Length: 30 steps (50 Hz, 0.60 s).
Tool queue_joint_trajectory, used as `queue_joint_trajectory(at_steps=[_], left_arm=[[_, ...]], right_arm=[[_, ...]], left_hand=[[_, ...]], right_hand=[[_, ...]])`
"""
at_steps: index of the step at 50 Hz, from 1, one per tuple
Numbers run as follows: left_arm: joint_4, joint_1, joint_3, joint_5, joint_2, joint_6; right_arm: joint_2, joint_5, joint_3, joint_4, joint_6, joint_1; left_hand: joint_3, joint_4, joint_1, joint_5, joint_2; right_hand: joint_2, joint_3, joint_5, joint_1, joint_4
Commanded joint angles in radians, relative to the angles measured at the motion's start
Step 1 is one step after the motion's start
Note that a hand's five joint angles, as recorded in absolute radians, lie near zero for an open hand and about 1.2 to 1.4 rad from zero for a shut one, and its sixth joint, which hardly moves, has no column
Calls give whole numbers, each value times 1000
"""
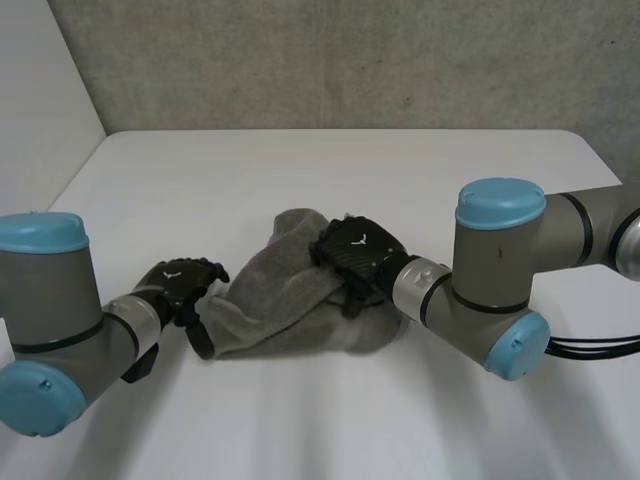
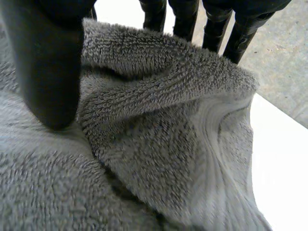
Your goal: Fold the towel.
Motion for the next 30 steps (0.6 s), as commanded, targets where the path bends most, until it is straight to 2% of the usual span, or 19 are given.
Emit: queue_joint_trajectory(at_steps=[1, 2, 3, 4, 5, 6, 8, 9, 10, 13, 17, 30], left_arm=[[1, -7, 9, 2, 0, -2], [1, -12, 4, 2, 0, -4], [1, -12, 4, 2, 0, -4], [1, -15, -4, 7, 1, -5], [-1, -19, -8, 17, 4, -5], [-1, -19, -8, 17, 4, -5], [-13, -21, -18, 62, 6, -7], [-13, -21, -18, 62, 6, -7], [-16, -21, -22, 91, 9, -11], [-28, -18, -36, 138, 18, -16], [-42, -12, -41, 162, 31, -16], [-59, -7, -34, 166, 69, -24]], right_arm=[[-45, 23, 34, -5, -46, -1], [-64, 23, 49, -8, -44, -4], [-79, 23, 64, -10, -46, -10], [-79, 23, 65, -10, -46, -11], [-94, 20, 81, -13, -46, -12], [-94, 20, 81, -13, -46, -12], [-128, 14, 113, -11, -46, -15], [-128, 14, 114, -11, -46, -15], [-145, 9, 129, -10, -50, -17], [-182, 8, 160, -10, -47, -18], [-232, -1, 192, -2, -49, -40], [-303, -43, 244, 121, -61, -98]], left_hand=[[-51, -59, 203, 214, 203], [-51, -59, 338, 348, 338], [-51, -59, 339, 350, 339], [-51, -59, 505, 515, 505], [-51, -59, 681, 691, 681], [-51, -59, 683, 693, 683], [-51, -59, 957, 968, 957], [-51, -59, 959, 969, 959], [-51, -59, 1139, 1149, 1139], [-51, -59, 1140, 1151, 1141], [-51, -59, 1140, 1151, 1141], [-51, -59, 1140, 1151, 1141]], right_hand=[[197, -43, 193, 205, -76], [246, -43, 243, 254, -76], [307, -43, 304, 316, -76], [308, -43, 305, 316, -76], [456, -43, 453, 464, -76], [458, -43, 455, 466, -76], [724, -43, 721, 732, -76], [725, -43, 722, 733, -76], [837, -43, 834, 845, -76], [838, -43, 835, 847, -76], [838, -43, 835, 847, -76], [838, -43, 835, 847, -76]])
